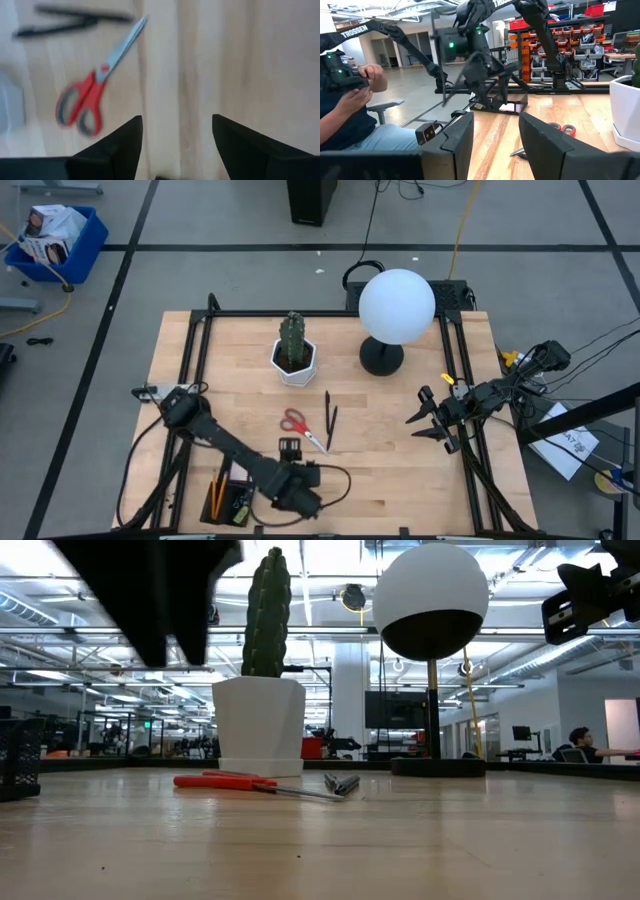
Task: Pick and place office supplies into organizer
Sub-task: Put the scissor in the desk organizer
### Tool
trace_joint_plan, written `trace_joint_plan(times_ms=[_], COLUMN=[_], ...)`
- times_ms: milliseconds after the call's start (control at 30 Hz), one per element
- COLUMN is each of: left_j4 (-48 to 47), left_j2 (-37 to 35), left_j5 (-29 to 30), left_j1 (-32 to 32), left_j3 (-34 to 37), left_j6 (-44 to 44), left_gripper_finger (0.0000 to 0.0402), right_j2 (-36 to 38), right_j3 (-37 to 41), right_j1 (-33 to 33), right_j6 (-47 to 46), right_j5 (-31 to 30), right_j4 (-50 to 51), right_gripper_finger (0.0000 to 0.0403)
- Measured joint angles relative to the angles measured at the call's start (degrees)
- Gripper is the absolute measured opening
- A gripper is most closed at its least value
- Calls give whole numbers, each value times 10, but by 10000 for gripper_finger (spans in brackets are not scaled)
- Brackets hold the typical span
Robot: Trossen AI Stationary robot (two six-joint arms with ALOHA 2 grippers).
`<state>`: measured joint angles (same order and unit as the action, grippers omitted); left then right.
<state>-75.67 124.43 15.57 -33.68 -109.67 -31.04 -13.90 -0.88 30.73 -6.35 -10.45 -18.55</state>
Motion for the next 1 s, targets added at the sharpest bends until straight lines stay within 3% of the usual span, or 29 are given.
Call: trace_joint_plan(times_ms=[167,367,533,700,800,1000], left_j4=[95,232,281,373,373,360], left_j2=[-40,-90,-175,-326,-388,-419], left_j5=[-15,-91,-85,-81,-100,-123], left_j1=[33,106,115,118,136,178], left_j3=[40,141,246,421,498,556], left_j6=[100,186,198,199,186,182], left_gripper_finger=[237,237,237,237,237,237], right_j2=[0,-1,-1,-1,-1,-1], right_j3=[0,0,0,0,0,0], right_j1=[0,0,0,0,0,0], right_j6=[0,0,0,0,0,0], right_j5=[0,0,0,0,0,0], right_j4=[0,0,0,0,0,0], right_gripper_finger=[153,153,153,153,153,153])
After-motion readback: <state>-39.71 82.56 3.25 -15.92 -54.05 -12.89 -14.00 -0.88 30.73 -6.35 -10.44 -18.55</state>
